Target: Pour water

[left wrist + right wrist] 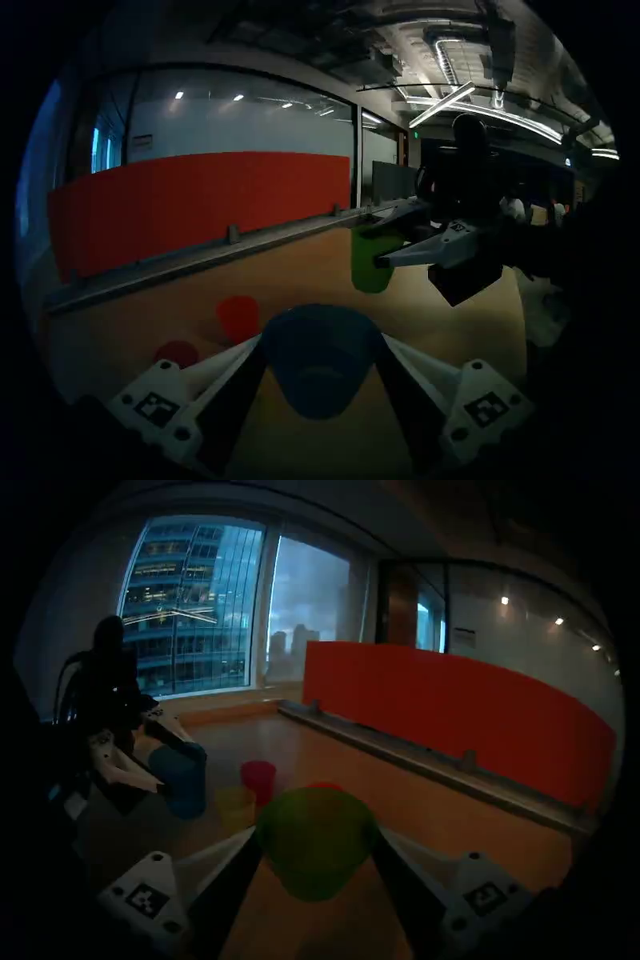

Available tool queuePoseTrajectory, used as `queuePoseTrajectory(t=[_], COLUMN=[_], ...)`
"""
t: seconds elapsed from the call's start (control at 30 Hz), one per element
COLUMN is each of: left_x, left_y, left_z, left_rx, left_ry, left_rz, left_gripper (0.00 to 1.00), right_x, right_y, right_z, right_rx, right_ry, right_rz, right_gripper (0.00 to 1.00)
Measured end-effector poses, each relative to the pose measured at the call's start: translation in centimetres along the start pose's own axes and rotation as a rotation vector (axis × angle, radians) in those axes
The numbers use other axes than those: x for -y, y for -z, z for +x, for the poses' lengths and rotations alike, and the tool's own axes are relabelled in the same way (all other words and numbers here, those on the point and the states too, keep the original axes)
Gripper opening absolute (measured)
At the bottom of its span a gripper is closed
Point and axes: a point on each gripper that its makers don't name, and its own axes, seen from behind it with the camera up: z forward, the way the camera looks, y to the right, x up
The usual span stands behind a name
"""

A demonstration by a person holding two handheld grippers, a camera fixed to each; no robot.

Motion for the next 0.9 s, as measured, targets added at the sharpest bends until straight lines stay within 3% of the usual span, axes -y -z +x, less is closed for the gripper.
queuePoseTrajectory(t=[0.57, 0.9], left_x=[-0.3, -0.2], left_y=[-0.2, -0.4], left_z=[2.7, 3.8], left_rx=[-0.078, -0.096], left_ry=[0.021, 0.001], left_rz=[0.016, 0.025], left_gripper=[0.88, 0.88], right_x=[-0.1, 0.2], right_y=[0.9, 1.2], right_z=[3.9, 4.6], right_rx=[-0.138, -0.159], right_ry=[0.009, 0.015], right_rz=[-0.033, -0.021], right_gripper=[0.93, 0.92])
